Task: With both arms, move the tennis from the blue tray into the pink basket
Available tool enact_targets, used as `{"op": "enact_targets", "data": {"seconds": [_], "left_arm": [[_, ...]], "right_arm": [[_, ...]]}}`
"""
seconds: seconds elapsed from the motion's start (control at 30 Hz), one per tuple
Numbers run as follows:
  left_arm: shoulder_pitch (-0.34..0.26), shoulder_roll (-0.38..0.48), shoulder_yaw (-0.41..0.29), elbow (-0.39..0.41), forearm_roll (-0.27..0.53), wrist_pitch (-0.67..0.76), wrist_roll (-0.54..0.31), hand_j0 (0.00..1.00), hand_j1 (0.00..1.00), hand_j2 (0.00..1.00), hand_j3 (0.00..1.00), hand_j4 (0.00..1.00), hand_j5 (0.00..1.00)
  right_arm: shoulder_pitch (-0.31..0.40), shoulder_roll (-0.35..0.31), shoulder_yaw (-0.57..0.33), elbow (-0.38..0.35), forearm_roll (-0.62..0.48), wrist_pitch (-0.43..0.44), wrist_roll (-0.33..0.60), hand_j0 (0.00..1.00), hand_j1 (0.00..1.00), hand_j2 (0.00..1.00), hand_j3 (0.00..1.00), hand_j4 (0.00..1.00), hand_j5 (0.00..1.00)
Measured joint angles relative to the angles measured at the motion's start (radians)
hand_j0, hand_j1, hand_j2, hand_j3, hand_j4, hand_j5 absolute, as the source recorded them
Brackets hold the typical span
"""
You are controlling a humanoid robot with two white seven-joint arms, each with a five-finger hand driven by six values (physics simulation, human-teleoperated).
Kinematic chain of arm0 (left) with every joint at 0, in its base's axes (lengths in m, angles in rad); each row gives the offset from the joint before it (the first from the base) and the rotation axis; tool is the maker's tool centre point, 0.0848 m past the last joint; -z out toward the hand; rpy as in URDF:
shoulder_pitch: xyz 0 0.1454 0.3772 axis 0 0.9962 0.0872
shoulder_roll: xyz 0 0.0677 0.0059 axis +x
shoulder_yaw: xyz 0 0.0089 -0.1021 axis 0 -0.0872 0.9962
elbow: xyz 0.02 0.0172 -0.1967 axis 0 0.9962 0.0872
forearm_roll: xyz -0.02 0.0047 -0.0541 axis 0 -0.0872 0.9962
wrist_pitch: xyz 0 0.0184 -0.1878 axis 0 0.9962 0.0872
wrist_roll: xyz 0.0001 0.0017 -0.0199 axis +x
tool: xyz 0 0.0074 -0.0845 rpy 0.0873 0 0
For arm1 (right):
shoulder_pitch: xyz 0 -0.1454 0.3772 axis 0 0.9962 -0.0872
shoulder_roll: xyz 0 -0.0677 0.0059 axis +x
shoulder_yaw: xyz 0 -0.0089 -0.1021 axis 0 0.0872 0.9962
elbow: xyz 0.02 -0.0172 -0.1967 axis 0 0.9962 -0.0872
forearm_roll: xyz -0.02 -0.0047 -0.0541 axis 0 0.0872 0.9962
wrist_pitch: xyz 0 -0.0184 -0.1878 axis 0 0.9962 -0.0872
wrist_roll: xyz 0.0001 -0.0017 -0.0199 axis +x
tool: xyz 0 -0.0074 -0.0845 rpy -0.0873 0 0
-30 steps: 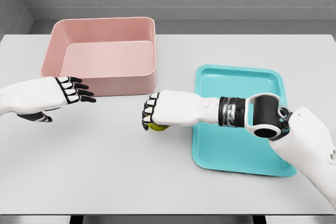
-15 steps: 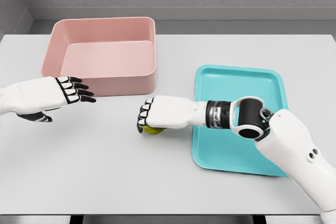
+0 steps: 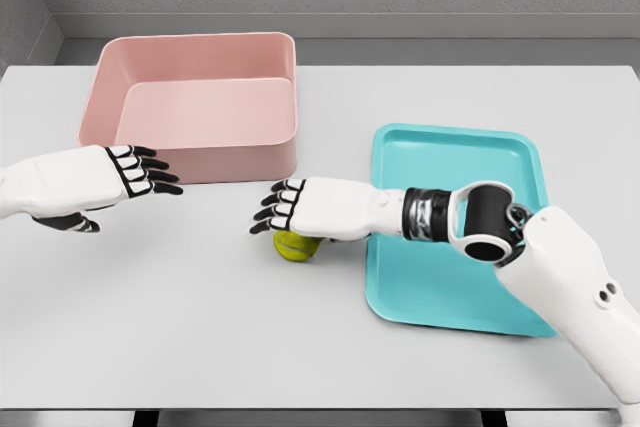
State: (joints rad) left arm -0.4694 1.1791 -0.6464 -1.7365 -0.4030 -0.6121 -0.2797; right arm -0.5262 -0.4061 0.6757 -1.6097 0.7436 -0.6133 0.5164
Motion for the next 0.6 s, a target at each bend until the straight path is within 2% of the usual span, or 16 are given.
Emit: {"op": "enact_targets", "data": {"seconds": [0.1, 0.27, 0.4, 0.47, 0.6], "left_arm": [[0.000, -0.001, 0.000, 0.000, 0.000, 0.000, 0.000, 1.00, 1.00, 1.00, 1.00, 1.00, 1.00], [-0.003, -0.013, -0.002, -0.003, -0.002, 0.000, 0.000, 1.00, 1.00, 1.00, 1.00, 1.00, 1.00], [-0.003, -0.050, -0.006, -0.007, -0.025, 0.000, -0.001, 1.00, 1.00, 1.00, 1.00, 1.00, 1.00], [-0.008, -0.078, -0.007, -0.011, -0.049, 0.000, -0.001, 1.00, 1.00, 1.00, 1.00, 1.00, 1.00], [-0.020, -0.129, -0.009, -0.019, -0.082, 0.000, -0.001, 1.00, 1.00, 1.00, 1.00, 1.00, 1.00]], "right_arm": [[-0.003, -0.037, -0.025, -0.009, -0.004, 0.000, -0.001, 0.99, 0.99, 0.99, 0.99, 0.99, 0.99], [-0.002, -0.081, -0.100, -0.100, -0.019, 0.000, -0.009, 0.99, 0.99, 0.99, 0.99, 0.99, 0.99], [0.017, -0.102, -0.165, -0.135, -0.051, 0.000, -0.010, 0.99, 0.99, 0.99, 0.99, 0.99, 0.99], [0.078, -0.140, -0.237, -0.142, -0.112, -0.001, -0.011, 0.99, 0.99, 0.99, 0.99, 0.99, 0.99], [0.198, -0.215, -0.442, -0.146, -0.261, -0.001, -0.011, 1.00, 1.00, 1.00, 1.00, 1.00, 1.00]]}}
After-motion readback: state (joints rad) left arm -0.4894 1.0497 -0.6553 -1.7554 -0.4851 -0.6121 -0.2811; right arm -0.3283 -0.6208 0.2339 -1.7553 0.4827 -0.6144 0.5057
